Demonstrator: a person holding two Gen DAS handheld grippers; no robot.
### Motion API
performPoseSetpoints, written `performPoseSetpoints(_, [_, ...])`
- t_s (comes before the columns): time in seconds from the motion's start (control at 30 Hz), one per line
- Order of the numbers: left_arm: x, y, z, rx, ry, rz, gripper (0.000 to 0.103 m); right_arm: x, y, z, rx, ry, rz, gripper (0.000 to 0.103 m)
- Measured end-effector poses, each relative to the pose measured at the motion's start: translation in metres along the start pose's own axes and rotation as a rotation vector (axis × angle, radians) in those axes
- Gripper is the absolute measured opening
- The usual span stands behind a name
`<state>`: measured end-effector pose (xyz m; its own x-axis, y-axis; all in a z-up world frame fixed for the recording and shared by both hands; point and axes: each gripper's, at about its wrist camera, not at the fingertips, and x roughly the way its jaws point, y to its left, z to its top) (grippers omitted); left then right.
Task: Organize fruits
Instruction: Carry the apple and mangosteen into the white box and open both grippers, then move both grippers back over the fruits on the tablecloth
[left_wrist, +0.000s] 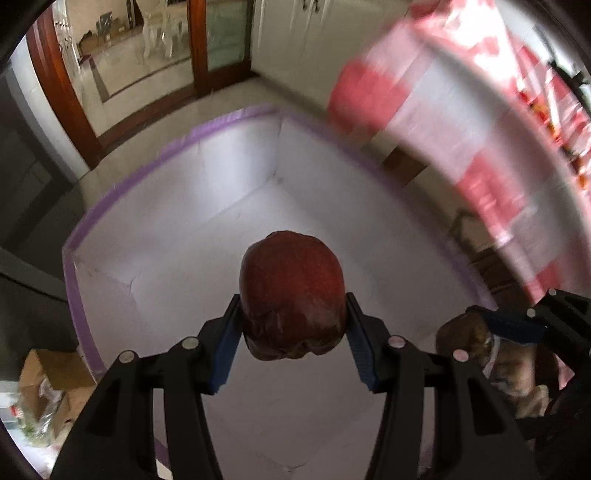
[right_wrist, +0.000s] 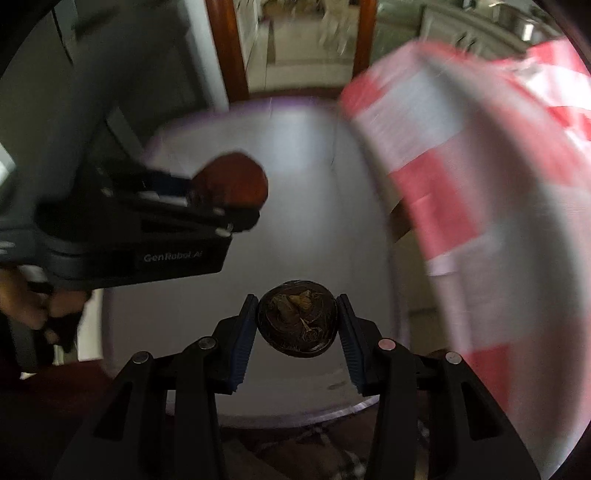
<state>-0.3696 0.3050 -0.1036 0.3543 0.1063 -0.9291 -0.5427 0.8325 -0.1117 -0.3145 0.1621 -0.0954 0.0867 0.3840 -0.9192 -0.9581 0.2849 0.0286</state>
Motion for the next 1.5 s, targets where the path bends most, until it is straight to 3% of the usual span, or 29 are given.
performPoseSetpoints(0.2, [0.037, 0.021, -0.011, -0.044, 0.099, 0.079, 0.054, 0.058, 0.020, 0.005, -0.103, 0.132, -0.035, 0.043])
performPoseSetpoints(0.37, [0.047, 0.033, -0.018, -0.084, 0.144, 0.050, 0.054, 0.082, 0.024, 0.005, -0.128, 0.195, -0.036, 0.043])
performPoseSetpoints(0.5, [0.046, 0.039, -0.016, -0.112, 0.149, 0.041, 0.056, 0.088, 0.021, 0.006, -0.106, 0.226, -0.034, 0.046])
performPoseSetpoints(0.57, [0.041, 0.036, -0.013, -0.112, 0.135, 0.041, 0.073, 0.087, 0.018, 0.007, -0.083, 0.226, -0.030, 0.064])
performPoseSetpoints(0.63, [0.038, 0.034, -0.013, -0.113, 0.124, 0.046, 0.079, 0.084, 0.012, 0.008, -0.066, 0.224, -0.029, 0.068])
performPoseSetpoints(0.87, [0.036, 0.030, -0.018, -0.104, 0.150, 0.082, 0.080, 0.089, 0.036, -0.017, -0.201, 0.327, -0.101, 0.068])
performPoseSetpoints(0.97, [0.035, 0.029, -0.024, -0.111, 0.173, 0.062, 0.080, 0.087, 0.036, -0.023, -0.187, 0.370, -0.091, 0.068])
performPoseSetpoints(1.13, [0.029, 0.021, -0.030, -0.115, 0.174, 0.029, 0.080, 0.079, 0.032, -0.025, -0.172, 0.347, -0.070, 0.068])
performPoseSetpoints(1.27, [-0.031, 0.026, -0.014, -0.168, -0.021, -0.012, 0.080, 0.034, 0.021, -0.008, -0.124, 0.153, -0.022, 0.068])
performPoseSetpoints(1.33, [-0.083, 0.027, 0.000, -0.188, -0.206, 0.003, 0.083, 0.002, 0.009, 0.001, -0.068, 0.042, -0.009, 0.069])
performPoseSetpoints(1.4, [-0.141, 0.018, 0.017, -0.170, -0.407, 0.018, 0.099, -0.040, -0.011, 0.013, 0.019, -0.100, 0.045, 0.069])
performPoseSetpoints(1.5, [-0.202, -0.017, 0.038, -0.101, -0.617, 0.048, 0.101, -0.119, -0.035, 0.001, 0.111, -0.358, 0.096, 0.073])
